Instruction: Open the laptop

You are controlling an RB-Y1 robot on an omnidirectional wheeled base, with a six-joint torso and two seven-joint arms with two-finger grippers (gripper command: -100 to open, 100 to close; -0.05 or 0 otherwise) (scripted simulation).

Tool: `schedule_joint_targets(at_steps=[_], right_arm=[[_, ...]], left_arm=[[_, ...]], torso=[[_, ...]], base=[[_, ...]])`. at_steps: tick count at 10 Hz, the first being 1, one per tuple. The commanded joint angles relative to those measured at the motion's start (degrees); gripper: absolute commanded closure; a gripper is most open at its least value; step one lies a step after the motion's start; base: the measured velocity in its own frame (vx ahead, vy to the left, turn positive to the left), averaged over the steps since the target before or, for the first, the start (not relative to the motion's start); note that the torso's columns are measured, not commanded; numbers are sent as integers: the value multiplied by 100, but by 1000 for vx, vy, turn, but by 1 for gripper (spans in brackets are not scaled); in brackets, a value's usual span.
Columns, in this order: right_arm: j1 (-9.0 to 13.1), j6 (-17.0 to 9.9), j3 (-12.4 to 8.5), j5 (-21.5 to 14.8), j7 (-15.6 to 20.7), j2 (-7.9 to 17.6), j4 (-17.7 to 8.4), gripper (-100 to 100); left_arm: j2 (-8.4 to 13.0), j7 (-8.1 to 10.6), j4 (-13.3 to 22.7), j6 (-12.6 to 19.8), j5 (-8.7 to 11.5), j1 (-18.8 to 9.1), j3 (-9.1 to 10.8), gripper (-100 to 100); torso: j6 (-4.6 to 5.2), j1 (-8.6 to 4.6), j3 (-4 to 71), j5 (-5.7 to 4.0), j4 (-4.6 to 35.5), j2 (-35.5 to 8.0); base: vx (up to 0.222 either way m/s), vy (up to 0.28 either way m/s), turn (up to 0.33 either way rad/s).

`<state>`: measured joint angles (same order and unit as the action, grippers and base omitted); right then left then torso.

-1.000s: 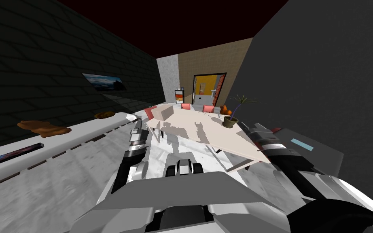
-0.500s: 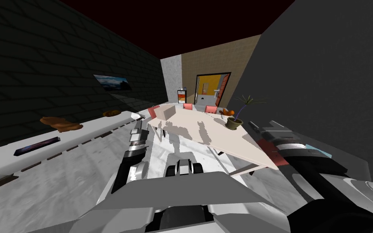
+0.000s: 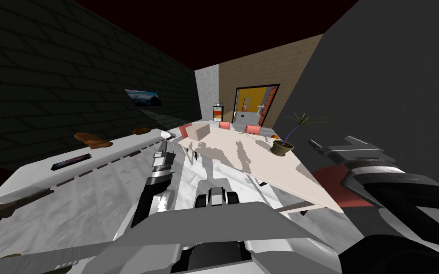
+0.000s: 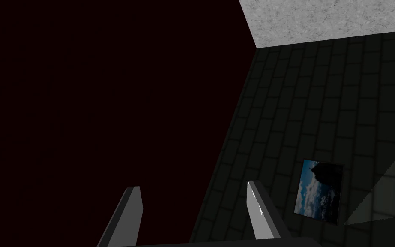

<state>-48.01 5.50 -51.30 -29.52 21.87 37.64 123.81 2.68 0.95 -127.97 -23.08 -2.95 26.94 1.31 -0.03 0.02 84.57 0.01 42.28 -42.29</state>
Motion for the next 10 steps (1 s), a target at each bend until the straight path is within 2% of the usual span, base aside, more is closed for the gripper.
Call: schedule_joint_targets(at_steps=[1,3,4,6,7,9,10], right_arm=[[-104,-173,-359,-146,152,186,-86,-100],[-252,-324,-789,-281,310,441,-276,-100],[-252,-324,-849,-281,310,441,-276,-100],[-390,-467,-1252,-394,456,673,-463,-100],[-390,-467,-1310,-394,456,673,-463,-100],[-515,-600,-1673,-491,590,883,-639,-100],[-515,-600,-1737,-491,590,883,-639,-100]], left_arm=[[0,0,0,0,0,0,0,0],[0,0,0,0,0,0,0,0],[0,0,0,0,0,0,0,0],[0,0,0,0,0,0,0,0],[0,0,0,0,0,0,0,0],[0,0,0,0,0,1,0,0],[0,0,0,0,0,0,0,0]], torso=[[1,-5,1,-2,-1,4],[2,0,-1,-1,0,-1],[1,-2,0,-1,0,0],[2,0,0,-1,0,1],[1,-2,1,-1,-1,3],[2,-1,-1,-1,0,-1],[1,-1,0,0,0,0]], base=[[9,-21,62],[7,-18,153],[7,-24,121],[10,-20,211],[7,-24,72],[5,-19,171],[5,-22,81]])
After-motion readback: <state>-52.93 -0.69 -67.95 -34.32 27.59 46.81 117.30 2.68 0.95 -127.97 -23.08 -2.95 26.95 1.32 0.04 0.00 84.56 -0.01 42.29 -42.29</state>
